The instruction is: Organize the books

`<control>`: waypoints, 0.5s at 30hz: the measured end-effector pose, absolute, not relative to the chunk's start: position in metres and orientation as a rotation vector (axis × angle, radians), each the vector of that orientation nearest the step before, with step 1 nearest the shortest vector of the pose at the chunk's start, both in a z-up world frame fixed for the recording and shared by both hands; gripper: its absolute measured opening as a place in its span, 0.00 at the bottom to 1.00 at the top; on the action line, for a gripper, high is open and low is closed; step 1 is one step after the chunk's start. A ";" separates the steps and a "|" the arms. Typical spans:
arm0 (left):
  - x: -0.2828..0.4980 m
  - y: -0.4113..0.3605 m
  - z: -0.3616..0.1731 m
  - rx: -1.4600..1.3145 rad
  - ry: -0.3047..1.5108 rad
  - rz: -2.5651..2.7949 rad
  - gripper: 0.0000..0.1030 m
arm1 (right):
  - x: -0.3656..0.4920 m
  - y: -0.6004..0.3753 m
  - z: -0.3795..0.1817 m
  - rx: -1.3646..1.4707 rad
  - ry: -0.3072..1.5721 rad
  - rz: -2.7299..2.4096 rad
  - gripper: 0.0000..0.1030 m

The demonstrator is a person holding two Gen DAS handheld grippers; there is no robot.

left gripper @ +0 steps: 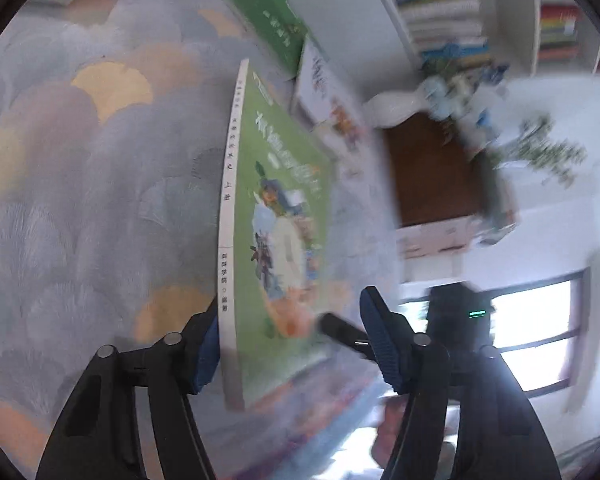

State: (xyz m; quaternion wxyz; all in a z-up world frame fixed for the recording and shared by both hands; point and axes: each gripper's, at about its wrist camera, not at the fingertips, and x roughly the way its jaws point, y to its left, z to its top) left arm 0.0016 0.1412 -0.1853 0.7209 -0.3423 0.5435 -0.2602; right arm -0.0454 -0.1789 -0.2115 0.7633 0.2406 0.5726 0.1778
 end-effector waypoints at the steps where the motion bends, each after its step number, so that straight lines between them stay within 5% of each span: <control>1: 0.003 0.135 -0.189 -0.729 1.214 -0.566 0.46 | -0.045 -0.179 -0.211 0.525 1.243 0.386 0.50; 2: 0.005 0.128 -0.192 -0.706 1.225 -0.562 0.32 | -0.046 -0.178 -0.211 0.530 1.240 0.386 0.51; 4: 0.009 0.119 -0.191 -0.709 1.228 -0.578 0.23 | -0.044 -0.177 -0.211 0.546 1.239 0.389 0.55; 8: 0.017 0.115 -0.172 -0.858 1.213 -0.710 0.24 | -0.042 -0.189 -0.215 0.700 1.274 0.392 0.61; 10: 0.023 0.113 -0.169 -0.920 1.220 -0.752 0.24 | -0.045 -0.205 -0.222 0.879 1.275 0.424 0.79; 15: 0.033 0.113 -0.173 -1.021 1.264 -0.812 0.24 | -0.055 -0.241 -0.247 1.259 1.191 0.488 0.80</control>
